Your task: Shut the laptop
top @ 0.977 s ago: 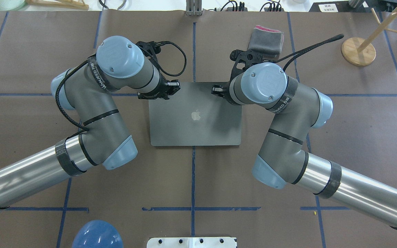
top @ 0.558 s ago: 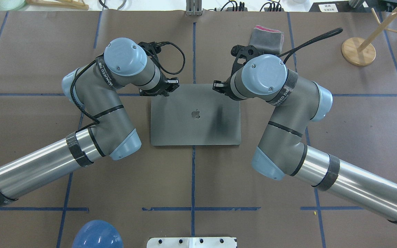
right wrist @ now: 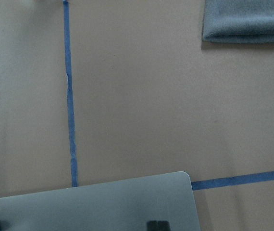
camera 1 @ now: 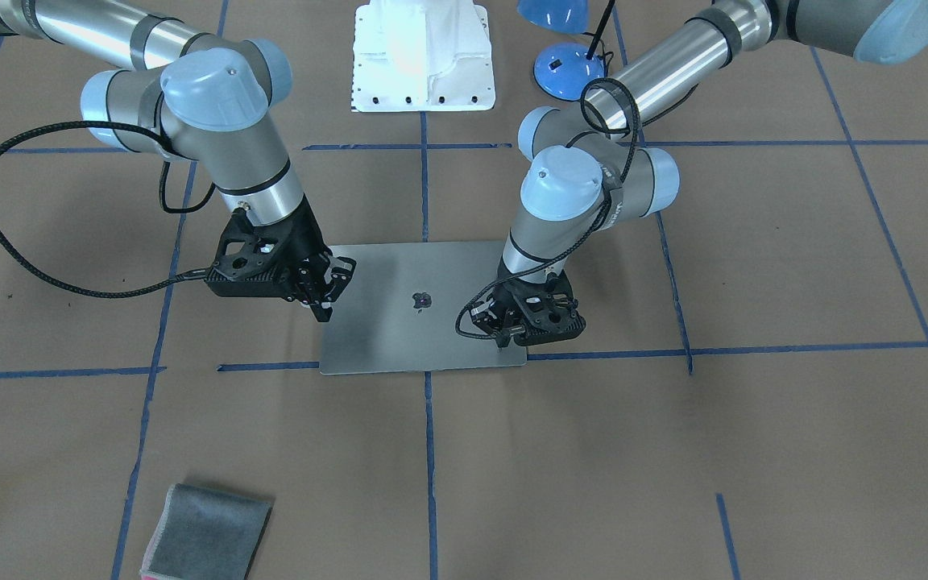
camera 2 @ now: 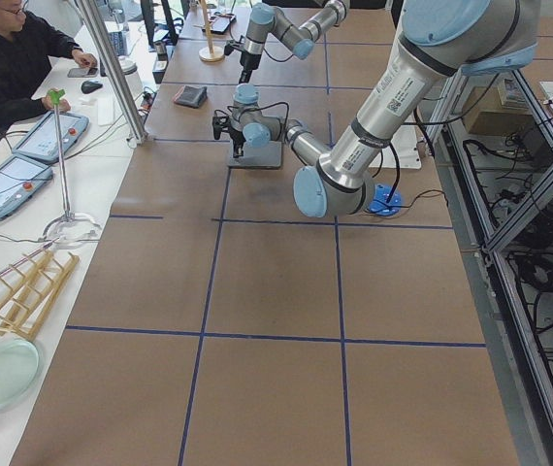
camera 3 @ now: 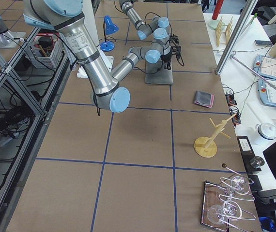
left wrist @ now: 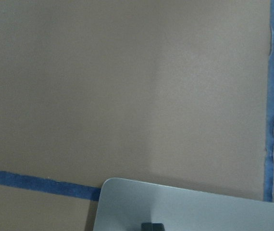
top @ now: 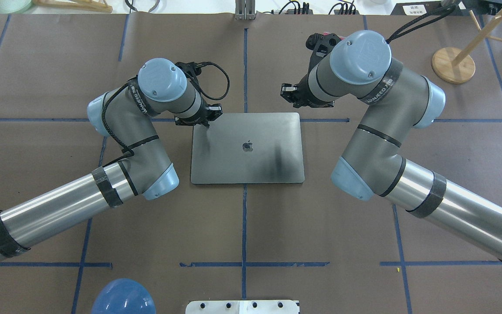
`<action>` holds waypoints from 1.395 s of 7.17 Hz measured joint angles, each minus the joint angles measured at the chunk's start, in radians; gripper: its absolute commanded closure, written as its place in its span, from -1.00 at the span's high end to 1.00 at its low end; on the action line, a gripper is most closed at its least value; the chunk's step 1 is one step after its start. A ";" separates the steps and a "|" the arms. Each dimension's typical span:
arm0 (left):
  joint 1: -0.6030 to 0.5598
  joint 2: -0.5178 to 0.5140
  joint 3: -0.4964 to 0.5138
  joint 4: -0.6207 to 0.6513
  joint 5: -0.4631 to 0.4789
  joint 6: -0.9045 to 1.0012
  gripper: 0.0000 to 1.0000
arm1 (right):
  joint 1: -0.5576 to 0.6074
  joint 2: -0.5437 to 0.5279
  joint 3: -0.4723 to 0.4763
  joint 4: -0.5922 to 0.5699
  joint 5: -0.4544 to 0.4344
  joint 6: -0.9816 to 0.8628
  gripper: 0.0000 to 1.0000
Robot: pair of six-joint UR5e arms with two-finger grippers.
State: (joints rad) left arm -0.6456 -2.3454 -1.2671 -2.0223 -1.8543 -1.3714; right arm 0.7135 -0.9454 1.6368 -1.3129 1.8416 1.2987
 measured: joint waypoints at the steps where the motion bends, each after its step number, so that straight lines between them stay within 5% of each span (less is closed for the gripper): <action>1: 0.001 -0.001 0.006 -0.004 0.000 0.000 -1.00 | 0.009 -0.001 0.006 -0.001 0.011 -0.001 -0.88; 2: -0.001 -0.004 0.006 -0.005 -0.001 0.001 -0.98 | 0.018 -0.001 0.013 -0.001 0.024 -0.001 -0.25; 3: -0.018 -0.009 0.000 -0.004 -0.023 0.003 -0.19 | 0.037 -0.002 0.019 -0.002 0.057 -0.001 0.99; 4: -0.058 -0.007 -0.021 0.001 -0.097 0.005 0.98 | 0.069 -0.005 0.026 -0.003 0.111 -0.001 1.00; 7: -0.215 0.171 -0.226 0.023 -0.283 0.102 0.99 | 0.193 -0.153 0.170 -0.045 0.236 -0.096 1.00; 10: -0.422 0.402 -0.414 0.210 -0.383 0.553 0.99 | 0.370 -0.379 0.341 -0.309 0.305 -0.615 1.00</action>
State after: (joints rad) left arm -1.0674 -1.9439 -1.6812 -1.8126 -2.2369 -0.8183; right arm 1.0835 -1.3241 1.9782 -1.6215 2.1471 0.6835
